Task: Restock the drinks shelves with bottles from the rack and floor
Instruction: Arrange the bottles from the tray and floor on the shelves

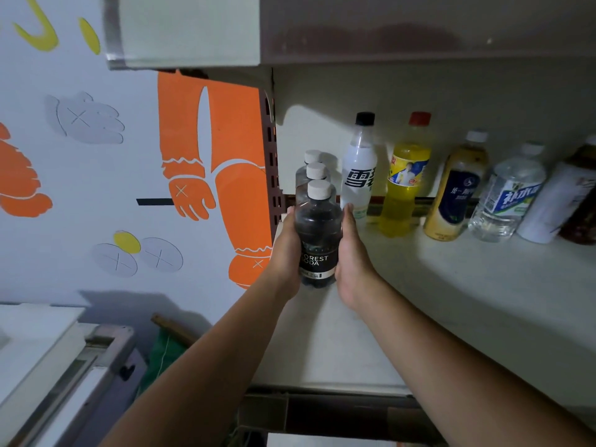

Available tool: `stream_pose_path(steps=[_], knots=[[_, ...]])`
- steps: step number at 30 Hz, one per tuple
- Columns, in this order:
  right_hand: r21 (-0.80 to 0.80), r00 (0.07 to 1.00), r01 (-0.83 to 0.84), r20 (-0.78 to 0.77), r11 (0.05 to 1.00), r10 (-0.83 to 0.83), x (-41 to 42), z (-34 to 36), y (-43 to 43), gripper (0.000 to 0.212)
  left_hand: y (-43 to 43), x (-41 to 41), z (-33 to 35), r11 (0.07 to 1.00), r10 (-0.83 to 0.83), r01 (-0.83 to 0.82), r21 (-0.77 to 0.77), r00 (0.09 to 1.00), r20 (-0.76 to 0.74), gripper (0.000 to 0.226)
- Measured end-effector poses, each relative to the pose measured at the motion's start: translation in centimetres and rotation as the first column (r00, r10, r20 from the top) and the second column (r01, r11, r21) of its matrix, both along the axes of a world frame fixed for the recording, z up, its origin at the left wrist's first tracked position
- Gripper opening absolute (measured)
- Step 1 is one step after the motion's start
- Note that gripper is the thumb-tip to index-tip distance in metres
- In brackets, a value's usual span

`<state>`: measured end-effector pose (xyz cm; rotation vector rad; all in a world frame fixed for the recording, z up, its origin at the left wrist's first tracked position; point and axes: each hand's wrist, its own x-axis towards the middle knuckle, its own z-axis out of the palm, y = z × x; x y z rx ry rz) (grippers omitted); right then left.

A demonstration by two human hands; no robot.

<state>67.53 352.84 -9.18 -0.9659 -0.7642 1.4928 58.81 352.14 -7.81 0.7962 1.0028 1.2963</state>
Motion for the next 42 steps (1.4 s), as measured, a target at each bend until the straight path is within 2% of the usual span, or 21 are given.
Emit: stream_pose_path(steps=[9,12,14,15,17,19,21,23,25,28,30,33,35,38,42], knots=[[-0.042,0.997,0.073,0.036,0.996,-0.072,-0.6,0.3,0.0,0.06,0.8,-0.6,-0.2,0.998,-0.016,0.022,0.058,0.995,-0.098,0.05],[-0.053,0.988,0.124,0.097,0.991,-0.119,-0.4,0.7,-0.1,0.052,0.8,-0.8,-0.3,0.997,-0.001,0.012,0.081,0.992,-0.125,0.051],[-0.019,0.971,0.163,0.183,0.986,-0.157,-0.1,1.1,-0.4,0.048,0.5,-1.2,-0.2,0.989,0.036,-0.001,0.145,0.971,-0.236,0.049],[0.009,0.944,0.186,0.277,0.983,-0.181,0.1,1.3,-0.6,0.049,0.2,-1.6,-0.1,0.985,0.07,-0.015,0.172,0.944,-0.322,0.049],[0.113,0.823,0.228,0.509,0.967,-0.253,1.1,1.4,-0.9,0.049,-0.2,-2.6,0.1,0.969,0.17,-0.048,0.243,0.844,-0.509,0.046],[0.233,0.639,0.19,0.708,0.954,-0.3,2.5,1.2,-1.6,0.045,-0.5,-3.9,0.1,0.947,0.283,-0.068,0.315,0.646,-0.709,0.037],[0.268,0.432,0.089,0.858,0.959,-0.279,4.2,1.0,-3.1,0.041,-1.3,-5.0,0.2,0.939,0.335,-0.076,0.336,0.42,-0.843,0.032],[0.256,0.226,0.008,0.941,0.967,-0.251,6.0,1.0,-4.8,0.039,-2.8,-5.5,0.3,0.943,0.332,-0.058,0.328,0.228,-0.915,0.032],[0.236,0.046,-0.005,0.971,0.972,-0.236,7.9,1.3,-6.6,0.041,-4.8,-5.6,0.3,0.945,0.326,-0.032,0.325,0.042,-0.945,0.033],[0.254,-0.113,-0.023,0.96,0.967,-0.255,10.7,2.2,-9.9,0.047,-8.5,-4.7,0.7,0.94,0.339,0.022,0.34,-0.137,-0.931,0.036],[0.269,-0.154,-0.034,0.95,0.962,-0.271,13.0,2.7,-12.9,0.049,-11.2,-3.0,1.1,0.937,0.348,0.071,0.341,-0.195,-0.917,0.034],[0.264,-0.203,-0.023,0.943,0.964,-0.263,17.4,3.0,-18.0,0.055,-15.3,1.6,1.7,0.924,0.381,0.129,0.361,-0.223,-0.897,0.034],[0.273,-0.255,-0.019,0.929,0.962,-0.268,20.9,3.0,-21.6,0.057,-17.8,6.0,1.8,0.902,0.422,0.201,0.382,-0.22,-0.88,0.038],[0.292,-0.291,0.026,0.917,0.956,-0.272,27.2,2.8,-27.7,0.055,-21.3,14.1,1.4,0.87,0.432,0.362,0.334,-0.233,-0.872,0.045],[0.331,-0.379,0.174,0.892,0.928,-0.247,36.3,1.3,-36.5,0.036,-26.2,26.1,0.9,0.749,0.466,0.599,0.284,-0.171,-0.868,0.046]])
